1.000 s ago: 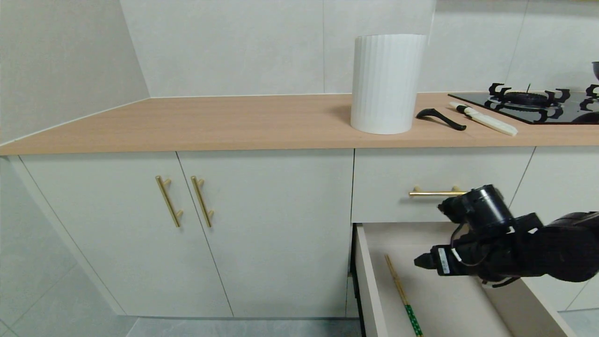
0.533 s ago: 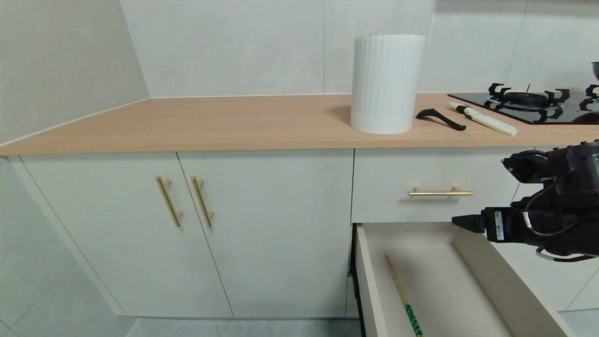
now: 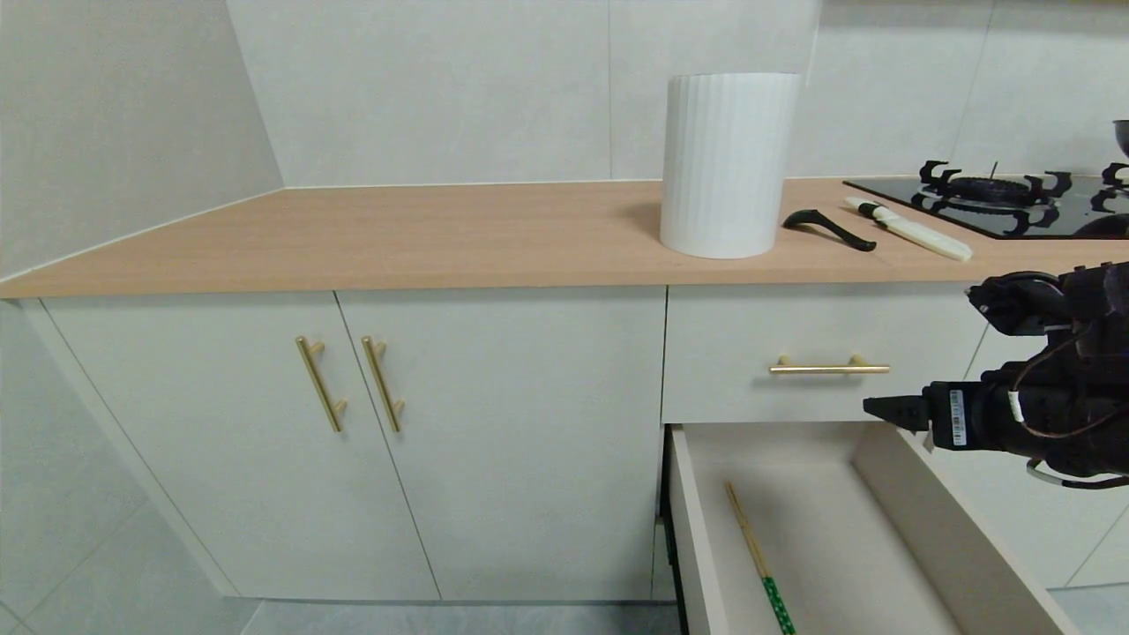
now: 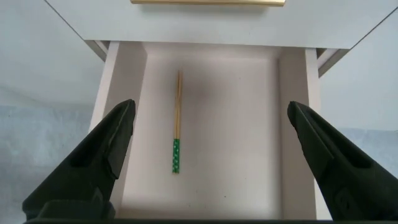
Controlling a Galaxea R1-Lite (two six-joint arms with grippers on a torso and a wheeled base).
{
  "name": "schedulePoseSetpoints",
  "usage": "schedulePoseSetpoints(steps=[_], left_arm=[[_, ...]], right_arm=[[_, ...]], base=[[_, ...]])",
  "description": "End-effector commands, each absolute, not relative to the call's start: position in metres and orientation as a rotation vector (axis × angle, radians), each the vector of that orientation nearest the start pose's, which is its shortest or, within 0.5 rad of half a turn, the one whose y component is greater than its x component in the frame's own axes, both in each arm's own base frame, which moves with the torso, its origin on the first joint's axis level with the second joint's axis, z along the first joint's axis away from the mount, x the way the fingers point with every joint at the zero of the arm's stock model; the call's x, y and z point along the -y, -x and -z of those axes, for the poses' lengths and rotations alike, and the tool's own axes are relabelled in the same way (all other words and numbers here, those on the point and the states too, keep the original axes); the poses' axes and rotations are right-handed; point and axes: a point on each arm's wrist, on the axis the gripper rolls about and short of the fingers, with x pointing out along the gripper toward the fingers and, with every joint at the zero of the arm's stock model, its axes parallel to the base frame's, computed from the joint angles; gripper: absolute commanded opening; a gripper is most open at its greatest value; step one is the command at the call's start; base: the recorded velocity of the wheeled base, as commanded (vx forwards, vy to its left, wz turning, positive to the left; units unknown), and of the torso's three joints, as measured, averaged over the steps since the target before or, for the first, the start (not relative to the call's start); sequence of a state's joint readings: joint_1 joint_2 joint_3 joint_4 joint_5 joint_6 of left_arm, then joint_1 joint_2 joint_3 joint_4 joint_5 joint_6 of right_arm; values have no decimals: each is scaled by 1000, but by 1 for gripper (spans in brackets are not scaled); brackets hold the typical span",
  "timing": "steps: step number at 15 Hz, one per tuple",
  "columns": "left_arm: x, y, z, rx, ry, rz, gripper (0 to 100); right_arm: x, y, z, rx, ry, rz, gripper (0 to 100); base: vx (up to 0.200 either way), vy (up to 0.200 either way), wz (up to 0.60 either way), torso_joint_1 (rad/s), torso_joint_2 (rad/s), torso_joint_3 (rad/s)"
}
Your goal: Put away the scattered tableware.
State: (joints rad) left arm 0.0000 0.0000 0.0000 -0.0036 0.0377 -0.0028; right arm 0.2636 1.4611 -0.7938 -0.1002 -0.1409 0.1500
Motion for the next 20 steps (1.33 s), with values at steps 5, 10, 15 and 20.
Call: schedulePoseSetpoints(steps=[5,10,15,20], left_arm=[[-1,23,-76,5,3,-38,100],[-1,23,-76,5,3,-38,100],[-1,23,-76,5,3,-38,100],[-1,23,-76,5,3,-38,100]], right_arm=[[-59,-231,-194,-565,-30,-78,100],[-59,-231,-194,-565,-29,-76,100],[-58,-232,-192,-572,-29,-73,100],[-57,-230,-193,-567,-30,-77,100]], base=[[0,0,0,109,-351,-288],[0,0,0,153,-484,-296],[0,0,0,189,-477,-286],[0,0,0,168,-398,-228]])
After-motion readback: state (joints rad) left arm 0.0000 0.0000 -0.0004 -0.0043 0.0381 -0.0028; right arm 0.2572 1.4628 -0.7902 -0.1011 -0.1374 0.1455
